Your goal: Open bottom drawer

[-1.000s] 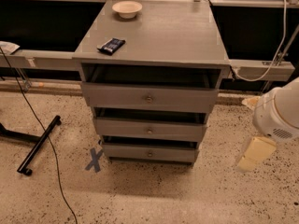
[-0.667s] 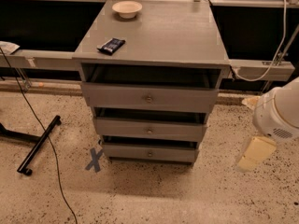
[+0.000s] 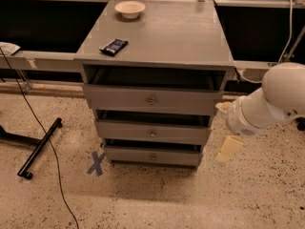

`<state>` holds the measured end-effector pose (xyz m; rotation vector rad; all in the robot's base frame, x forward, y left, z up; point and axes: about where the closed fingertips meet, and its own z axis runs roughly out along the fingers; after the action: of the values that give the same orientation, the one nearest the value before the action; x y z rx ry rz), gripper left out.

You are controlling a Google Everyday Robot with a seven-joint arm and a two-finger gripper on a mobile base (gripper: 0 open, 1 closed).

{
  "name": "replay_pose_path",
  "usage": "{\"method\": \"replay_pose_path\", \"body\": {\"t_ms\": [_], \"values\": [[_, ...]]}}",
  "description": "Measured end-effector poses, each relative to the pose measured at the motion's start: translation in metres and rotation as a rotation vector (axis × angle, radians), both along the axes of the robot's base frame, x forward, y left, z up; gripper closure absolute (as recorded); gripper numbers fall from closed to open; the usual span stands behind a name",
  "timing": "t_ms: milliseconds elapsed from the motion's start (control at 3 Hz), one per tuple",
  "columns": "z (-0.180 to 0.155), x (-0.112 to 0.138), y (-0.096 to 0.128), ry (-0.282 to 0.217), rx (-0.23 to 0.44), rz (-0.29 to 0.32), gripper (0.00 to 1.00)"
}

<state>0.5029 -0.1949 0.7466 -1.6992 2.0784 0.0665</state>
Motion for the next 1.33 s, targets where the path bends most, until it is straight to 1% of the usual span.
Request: {"method": "replay_pose_path", "body": {"t_ms": [333,667,1000,1333], "values": [[-0.066,0.027,0.014,0.006,0.071,0.022,0.0],[-0.148,0.053,0.026,0.026,0.123,0.01,0.0],[-0.144,0.052,0.026,0.025,0.12,0.012,0.0],[-0.163,0.05,0.033,0.094,0.121,0.061,0.0]]}}
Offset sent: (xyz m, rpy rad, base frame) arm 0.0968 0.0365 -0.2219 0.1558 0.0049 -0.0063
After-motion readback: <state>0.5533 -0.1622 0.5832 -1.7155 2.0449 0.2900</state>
